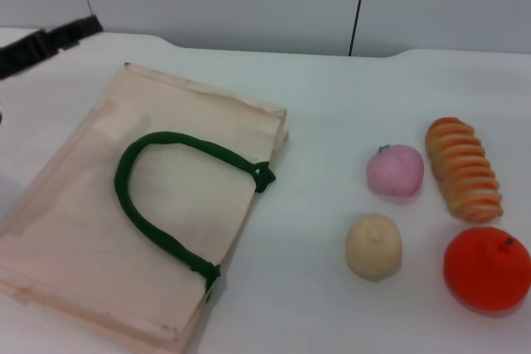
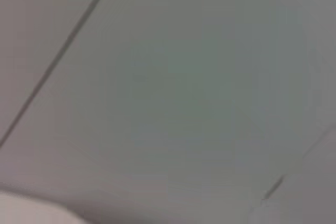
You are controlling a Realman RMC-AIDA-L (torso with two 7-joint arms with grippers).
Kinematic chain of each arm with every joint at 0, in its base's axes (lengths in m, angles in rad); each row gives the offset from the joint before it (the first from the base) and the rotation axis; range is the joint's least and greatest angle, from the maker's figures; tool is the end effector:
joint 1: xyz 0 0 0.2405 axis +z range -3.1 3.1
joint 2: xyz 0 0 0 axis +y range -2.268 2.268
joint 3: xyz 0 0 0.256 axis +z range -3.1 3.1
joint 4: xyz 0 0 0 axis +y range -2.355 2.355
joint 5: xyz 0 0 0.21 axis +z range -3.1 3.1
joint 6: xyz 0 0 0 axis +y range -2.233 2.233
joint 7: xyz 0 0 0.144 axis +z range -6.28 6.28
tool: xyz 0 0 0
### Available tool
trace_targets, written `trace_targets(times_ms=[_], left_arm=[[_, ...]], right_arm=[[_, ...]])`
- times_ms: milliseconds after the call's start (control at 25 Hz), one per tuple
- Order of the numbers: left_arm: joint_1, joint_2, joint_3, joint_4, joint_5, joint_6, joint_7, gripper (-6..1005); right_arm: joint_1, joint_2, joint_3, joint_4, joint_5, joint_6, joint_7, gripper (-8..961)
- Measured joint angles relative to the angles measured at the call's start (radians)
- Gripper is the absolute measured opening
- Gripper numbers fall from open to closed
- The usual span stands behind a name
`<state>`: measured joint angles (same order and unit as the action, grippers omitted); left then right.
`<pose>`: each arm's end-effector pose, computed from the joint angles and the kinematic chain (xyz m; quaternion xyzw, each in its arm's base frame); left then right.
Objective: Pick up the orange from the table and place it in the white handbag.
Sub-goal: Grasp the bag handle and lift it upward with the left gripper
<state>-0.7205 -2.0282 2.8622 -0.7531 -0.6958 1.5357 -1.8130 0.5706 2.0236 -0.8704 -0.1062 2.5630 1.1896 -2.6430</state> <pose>-0.3126 0.3680 0.1050 -0.7340 -0.4842 -0.3671 0.3034 0.3126 0.3831 0.0495 -0.6699 0.2309 0.3862 0.5906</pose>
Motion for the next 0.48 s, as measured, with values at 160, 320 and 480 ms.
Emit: trace_targets(times_ms=[160, 320, 480], left_arm=[[-0.044, 0.0, 0.0, -0.053, 0.129, 0.033, -0.062, 713], [-0.095, 0.002, 0.0, -0.102, 0.285, 0.07, -0.126, 713], [-0.138, 0.004, 0.001, -0.144, 0.419, 0.101, -0.173, 713]], right_arm=[[0.0, 0.0, 0.001, -0.001, 0.0, -0.001, 0.0, 879], [0.0, 0.0, 0.002, -0.001, 0.0, -0.001, 0.0, 880], [-0.005, 0.0, 0.011, -0.001, 0.0, -0.001, 0.0, 880]])
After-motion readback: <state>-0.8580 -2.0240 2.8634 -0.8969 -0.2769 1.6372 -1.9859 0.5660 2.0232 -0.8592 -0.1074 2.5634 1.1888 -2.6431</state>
